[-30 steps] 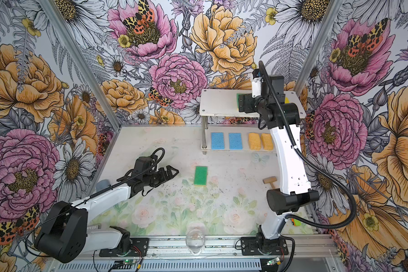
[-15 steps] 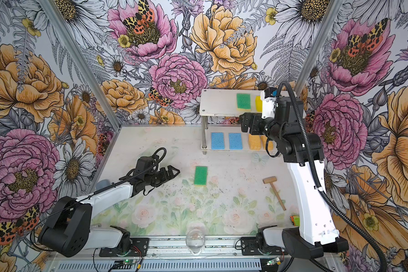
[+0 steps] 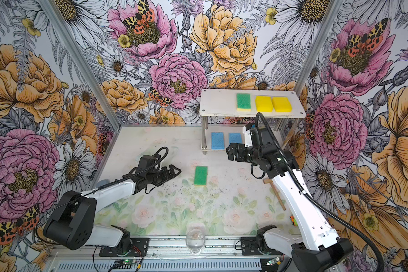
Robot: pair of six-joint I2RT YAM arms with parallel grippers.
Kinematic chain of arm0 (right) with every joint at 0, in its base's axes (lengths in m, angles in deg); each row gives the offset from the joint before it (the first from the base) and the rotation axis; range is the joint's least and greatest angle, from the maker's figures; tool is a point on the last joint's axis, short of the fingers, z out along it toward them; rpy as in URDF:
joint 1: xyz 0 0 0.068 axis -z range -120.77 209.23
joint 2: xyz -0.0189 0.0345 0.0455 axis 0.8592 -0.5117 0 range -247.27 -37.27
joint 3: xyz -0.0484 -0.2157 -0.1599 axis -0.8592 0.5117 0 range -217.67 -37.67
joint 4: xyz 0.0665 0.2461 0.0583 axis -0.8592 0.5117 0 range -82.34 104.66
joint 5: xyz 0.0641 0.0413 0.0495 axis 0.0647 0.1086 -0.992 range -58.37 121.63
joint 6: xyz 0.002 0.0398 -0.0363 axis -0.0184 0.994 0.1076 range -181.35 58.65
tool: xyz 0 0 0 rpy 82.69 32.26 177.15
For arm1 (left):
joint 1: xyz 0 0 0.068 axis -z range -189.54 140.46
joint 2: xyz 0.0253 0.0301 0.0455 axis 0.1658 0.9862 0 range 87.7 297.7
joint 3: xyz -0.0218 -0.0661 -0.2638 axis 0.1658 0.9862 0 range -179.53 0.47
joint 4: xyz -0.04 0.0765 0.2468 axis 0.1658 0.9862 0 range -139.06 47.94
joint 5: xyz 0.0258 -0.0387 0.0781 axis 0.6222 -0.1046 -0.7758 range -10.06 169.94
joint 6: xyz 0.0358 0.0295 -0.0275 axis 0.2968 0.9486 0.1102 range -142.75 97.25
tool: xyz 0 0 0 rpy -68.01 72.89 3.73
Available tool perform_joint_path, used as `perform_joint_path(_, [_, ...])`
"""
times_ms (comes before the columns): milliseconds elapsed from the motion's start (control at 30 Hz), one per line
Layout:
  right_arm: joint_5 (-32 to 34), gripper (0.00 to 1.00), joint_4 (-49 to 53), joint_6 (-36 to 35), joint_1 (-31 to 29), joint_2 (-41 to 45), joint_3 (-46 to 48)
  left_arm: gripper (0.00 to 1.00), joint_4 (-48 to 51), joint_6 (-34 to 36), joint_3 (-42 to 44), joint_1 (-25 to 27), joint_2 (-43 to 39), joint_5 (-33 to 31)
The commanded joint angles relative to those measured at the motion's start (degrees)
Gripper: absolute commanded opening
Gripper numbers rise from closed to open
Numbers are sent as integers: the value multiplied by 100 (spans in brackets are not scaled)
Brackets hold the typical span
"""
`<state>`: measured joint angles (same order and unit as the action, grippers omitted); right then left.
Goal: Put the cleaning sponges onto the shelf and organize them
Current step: 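Move the right gripper down over the yellow-green sponge on the table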
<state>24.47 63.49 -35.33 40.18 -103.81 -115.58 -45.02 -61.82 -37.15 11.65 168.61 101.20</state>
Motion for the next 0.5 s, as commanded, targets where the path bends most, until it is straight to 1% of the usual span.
perform_joint_path(0, [275, 95, -585, 527, -165, 150, 355, 99, -92, -57, -122, 82, 13, -133])
perform_joint_path(133, [498, 94, -882, 905, -386, 83, 834, 99, -53, -101, -89, 122, -13, -227])
perform_joint_path(333, [1387, 94, -1318, 1432, -1027, -120, 1396, 99, -10, -118, -34, 120, -92, -255])
perform_joint_path(467, [1550, 94, -1657, 1691, -1328, -399, 1624, 99, 71, -75, -35, 131, -168, -264])
